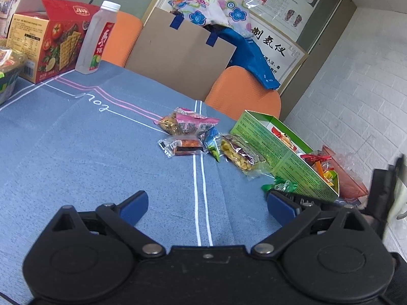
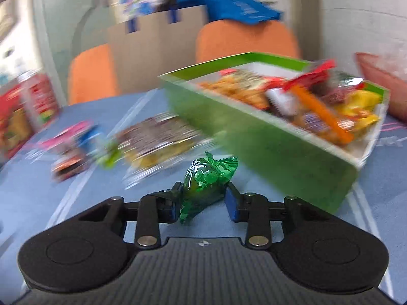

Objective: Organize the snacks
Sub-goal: 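Grasp the green candy packet with both grippers, then carry the green candy packet into the green box and release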

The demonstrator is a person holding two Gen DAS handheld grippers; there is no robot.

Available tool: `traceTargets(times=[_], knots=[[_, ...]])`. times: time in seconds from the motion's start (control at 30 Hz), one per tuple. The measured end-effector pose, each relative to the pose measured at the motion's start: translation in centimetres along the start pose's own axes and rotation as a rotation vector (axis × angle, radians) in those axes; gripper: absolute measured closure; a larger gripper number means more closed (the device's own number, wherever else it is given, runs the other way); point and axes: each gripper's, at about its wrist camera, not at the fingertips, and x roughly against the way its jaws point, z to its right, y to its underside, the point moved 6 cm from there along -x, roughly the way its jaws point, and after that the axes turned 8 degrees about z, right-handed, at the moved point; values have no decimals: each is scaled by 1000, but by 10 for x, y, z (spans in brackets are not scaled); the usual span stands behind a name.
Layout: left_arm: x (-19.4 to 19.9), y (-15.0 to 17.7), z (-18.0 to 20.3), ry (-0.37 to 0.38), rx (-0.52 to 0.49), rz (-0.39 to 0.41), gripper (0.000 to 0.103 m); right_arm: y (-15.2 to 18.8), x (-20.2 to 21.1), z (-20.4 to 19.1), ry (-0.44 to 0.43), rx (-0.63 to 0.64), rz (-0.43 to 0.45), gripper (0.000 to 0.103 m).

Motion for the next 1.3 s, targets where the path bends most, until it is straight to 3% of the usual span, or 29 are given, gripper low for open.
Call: traceTargets(times=[0.17,0.3,0.4,0.47,0.57,0.87,1.07,1.23,1.3], knots=[[-3,6,11,32,-17,-33,0,22,29,-60,-251,149,-37,41],[-2,11,19,55,-27,-59,0,37,48,-92,-371,278,-46,40],[0,15,23,74,-36,-76,0,43,57,-97,-385,314,-38,36],[3,17,25,94,-34,-83,0,43,60,-95,-380,326,-41,21],[11,18,24,113,-36,-83,0,42,66,-93,-373,327,-29,9],[13,23,26,148,-62,-122,0,46,77,-91,-388,312,-12,8],[-12,15,44,229,-88,-195,0,43,68,-93,-377,301,-16,8],[-28,26,38,178,-75,-229,0,43,63,-91,-402,238,-42,10],[-31,27,40,191,-71,-241,3,44,60,-91,-377,249,-37,17]])
